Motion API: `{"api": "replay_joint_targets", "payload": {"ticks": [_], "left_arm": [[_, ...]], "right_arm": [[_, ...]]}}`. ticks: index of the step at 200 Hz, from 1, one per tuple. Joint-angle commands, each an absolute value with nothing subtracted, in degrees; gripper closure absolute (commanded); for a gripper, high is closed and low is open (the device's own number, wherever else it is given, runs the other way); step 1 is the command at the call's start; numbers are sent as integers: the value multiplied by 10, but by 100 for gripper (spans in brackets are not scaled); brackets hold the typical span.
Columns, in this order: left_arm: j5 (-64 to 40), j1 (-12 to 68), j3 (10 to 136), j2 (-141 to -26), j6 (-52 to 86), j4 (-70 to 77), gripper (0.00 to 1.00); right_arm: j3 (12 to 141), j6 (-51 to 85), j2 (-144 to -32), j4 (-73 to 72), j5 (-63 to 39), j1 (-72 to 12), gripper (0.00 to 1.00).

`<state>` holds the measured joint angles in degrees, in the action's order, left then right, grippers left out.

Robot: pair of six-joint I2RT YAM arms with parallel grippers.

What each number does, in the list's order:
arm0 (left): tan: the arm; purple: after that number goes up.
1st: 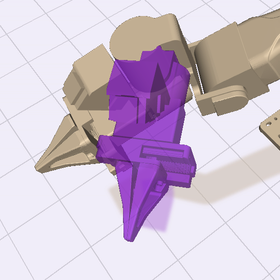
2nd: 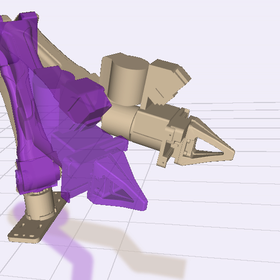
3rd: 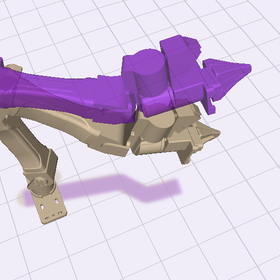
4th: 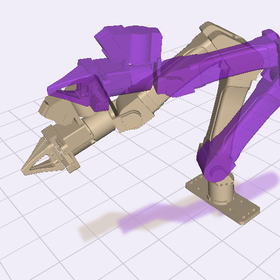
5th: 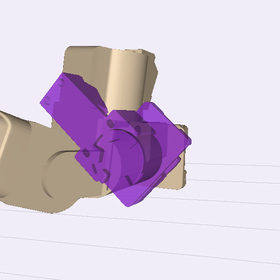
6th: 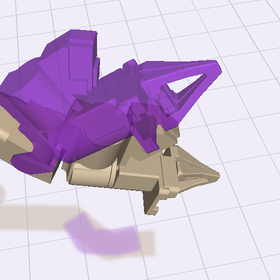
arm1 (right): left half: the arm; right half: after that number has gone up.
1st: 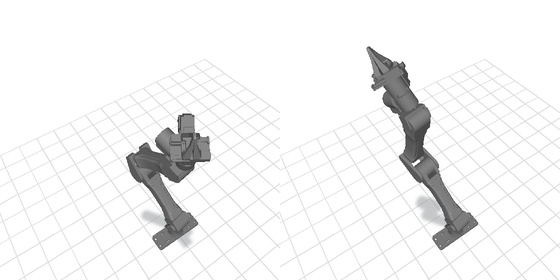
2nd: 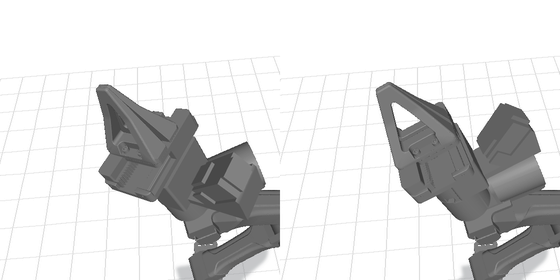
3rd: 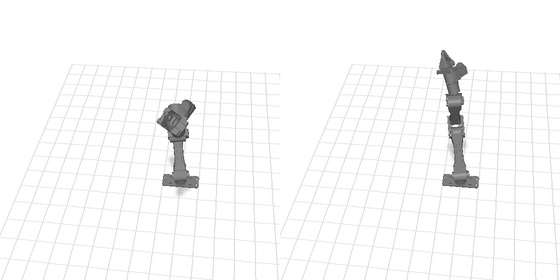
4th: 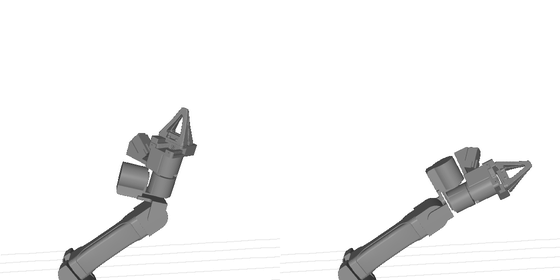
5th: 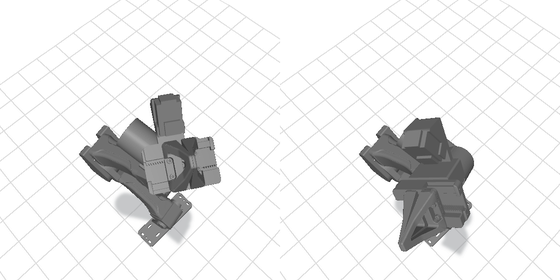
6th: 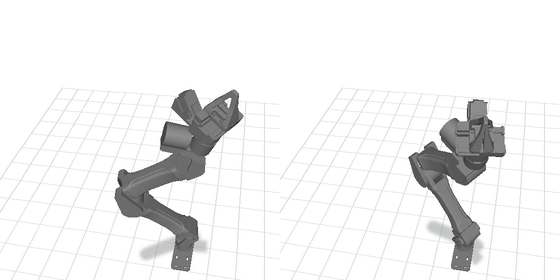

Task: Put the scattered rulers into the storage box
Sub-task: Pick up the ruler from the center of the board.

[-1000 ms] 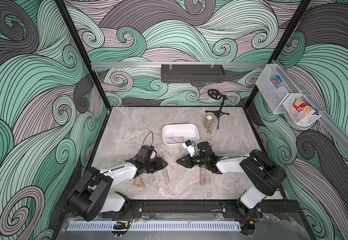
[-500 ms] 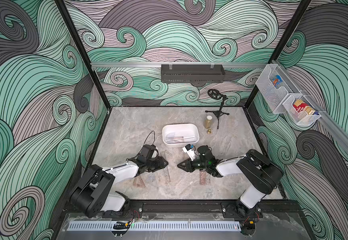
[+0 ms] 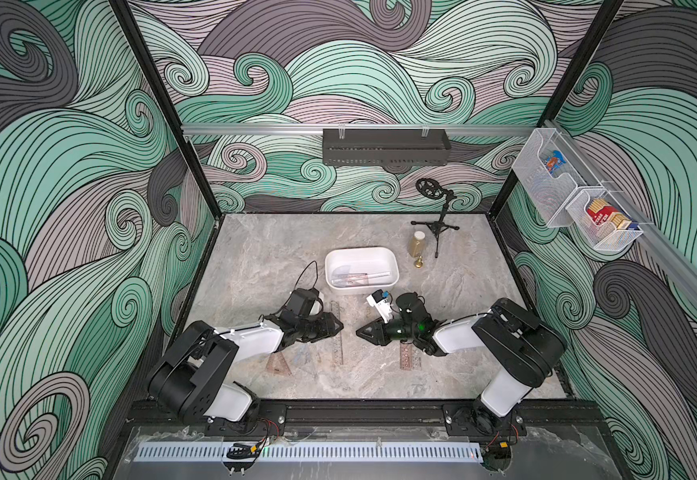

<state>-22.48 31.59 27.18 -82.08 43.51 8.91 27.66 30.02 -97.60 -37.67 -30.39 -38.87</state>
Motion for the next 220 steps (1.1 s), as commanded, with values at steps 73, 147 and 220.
{"api": "replay_joint_targets", "payload": {"ticks": [73, 147, 220], "left_arm": [[-219, 282, 257, -761, 435, 21, 53], [-248, 254, 247, -775, 434, 41, 56], [-263, 253, 240, -801, 435, 65, 55]], "right_arm": [[348, 310, -1032, -426, -293, -415, 90], [420, 293, -1109, -380, -266, -433, 96], [417, 294, -1132, -385, -267, -436, 96]]}}
